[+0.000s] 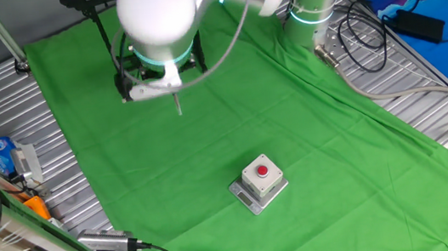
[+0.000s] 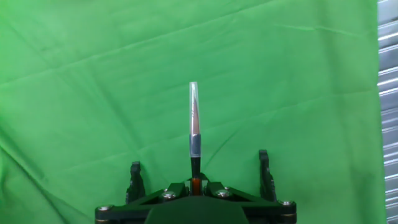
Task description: Place the brush on the pen rack
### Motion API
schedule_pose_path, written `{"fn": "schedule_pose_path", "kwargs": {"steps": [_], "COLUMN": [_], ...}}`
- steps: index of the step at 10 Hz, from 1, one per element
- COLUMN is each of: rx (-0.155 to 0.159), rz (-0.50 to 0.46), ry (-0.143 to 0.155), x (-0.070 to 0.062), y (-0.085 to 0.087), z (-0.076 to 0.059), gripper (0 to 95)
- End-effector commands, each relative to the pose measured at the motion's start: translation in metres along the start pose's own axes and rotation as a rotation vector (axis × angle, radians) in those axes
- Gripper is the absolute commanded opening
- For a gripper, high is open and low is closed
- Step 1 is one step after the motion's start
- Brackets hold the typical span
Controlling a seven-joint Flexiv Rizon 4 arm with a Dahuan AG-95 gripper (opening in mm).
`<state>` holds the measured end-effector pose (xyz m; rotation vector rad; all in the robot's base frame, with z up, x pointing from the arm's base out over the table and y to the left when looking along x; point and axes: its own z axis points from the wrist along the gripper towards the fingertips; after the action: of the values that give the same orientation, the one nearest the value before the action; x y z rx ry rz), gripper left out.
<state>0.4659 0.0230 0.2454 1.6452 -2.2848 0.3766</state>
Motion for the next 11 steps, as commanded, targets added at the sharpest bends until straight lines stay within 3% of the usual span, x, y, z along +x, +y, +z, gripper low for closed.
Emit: {"fn": "schedule_pose_path", "kwargs": {"steps": [1,4,11], "rx": [0.044,0.047,0.033], "rz": [0.082,0.208,0.273], "ry": [-0.192,-0.220,-0.223], "x": [-0.0002,-0.0002,-0.0002], "y": [0.0005,0.0005,0.0005], "z": [0.0003,0.0003,0.0003], "gripper": [0.0,0.0,0.0]}}
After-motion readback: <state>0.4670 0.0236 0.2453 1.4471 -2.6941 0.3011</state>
